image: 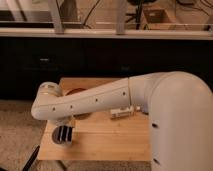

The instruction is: Place the eraser in the ceramic cup

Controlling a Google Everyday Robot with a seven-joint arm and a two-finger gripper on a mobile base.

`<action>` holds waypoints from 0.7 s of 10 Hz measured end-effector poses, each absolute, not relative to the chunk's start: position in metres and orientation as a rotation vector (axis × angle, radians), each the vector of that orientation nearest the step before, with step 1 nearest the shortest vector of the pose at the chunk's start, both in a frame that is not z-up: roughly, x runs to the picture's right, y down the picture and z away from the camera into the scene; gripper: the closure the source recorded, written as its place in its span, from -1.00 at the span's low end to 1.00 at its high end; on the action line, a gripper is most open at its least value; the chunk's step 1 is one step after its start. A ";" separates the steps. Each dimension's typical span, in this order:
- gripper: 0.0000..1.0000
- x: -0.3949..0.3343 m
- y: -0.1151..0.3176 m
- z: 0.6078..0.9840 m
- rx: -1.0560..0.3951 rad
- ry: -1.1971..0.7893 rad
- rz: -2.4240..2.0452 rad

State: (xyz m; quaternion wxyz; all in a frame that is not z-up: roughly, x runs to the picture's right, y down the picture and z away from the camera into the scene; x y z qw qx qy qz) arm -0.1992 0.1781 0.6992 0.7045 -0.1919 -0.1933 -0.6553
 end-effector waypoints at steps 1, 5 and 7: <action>-0.10 -0.200 0.179 0.700 -0.427 -0.431 -1.460; -0.59 -0.202 0.180 0.702 -0.426 -0.436 -1.469; -0.60 -0.202 0.181 0.703 -0.427 -0.438 -1.471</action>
